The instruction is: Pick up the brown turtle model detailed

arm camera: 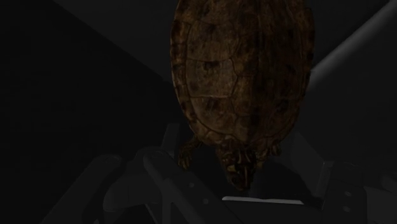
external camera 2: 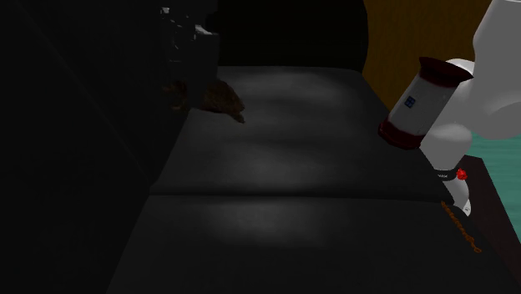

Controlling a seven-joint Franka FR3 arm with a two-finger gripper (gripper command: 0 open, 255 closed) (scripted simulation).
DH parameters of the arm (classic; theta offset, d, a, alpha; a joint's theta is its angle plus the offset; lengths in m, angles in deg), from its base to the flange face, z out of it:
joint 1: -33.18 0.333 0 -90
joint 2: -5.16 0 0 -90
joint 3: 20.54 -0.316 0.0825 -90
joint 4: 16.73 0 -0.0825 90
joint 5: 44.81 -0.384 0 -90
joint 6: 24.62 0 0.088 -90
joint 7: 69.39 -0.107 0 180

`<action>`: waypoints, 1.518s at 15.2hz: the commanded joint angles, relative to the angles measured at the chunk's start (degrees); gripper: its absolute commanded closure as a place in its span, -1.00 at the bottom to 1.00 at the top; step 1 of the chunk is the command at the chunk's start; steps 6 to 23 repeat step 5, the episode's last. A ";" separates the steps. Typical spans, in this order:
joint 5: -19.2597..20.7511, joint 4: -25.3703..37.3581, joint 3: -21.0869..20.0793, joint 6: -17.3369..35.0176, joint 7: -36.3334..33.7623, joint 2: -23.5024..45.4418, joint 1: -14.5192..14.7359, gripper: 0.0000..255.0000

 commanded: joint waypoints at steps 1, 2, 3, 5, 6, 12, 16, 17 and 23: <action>-0.04 1.22 -0.03 -1.42 -0.07 -0.21 0.02 1.00; 0.00 2.11 -0.03 -2.21 -0.12 -0.11 0.03 1.00; 0.05 3.03 -0.04 -3.01 -0.17 0.01 0.05 1.00; 0.05 3.17 -0.05 -3.13 -0.17 0.02 0.05 1.00; 0.05 3.17 -0.05 -3.13 -0.17 0.02 0.05 1.00; 0.05 3.17 -0.05 -3.13 -0.17 0.02 0.05 1.00; 0.05 3.17 -0.05 -3.13 -0.17 0.02 0.05 1.00; 0.05 3.17 -0.05 -3.13 -0.17 0.02 0.05 1.00; 0.05 3.17 -0.05 -3.13 -0.17 0.02 0.05 1.00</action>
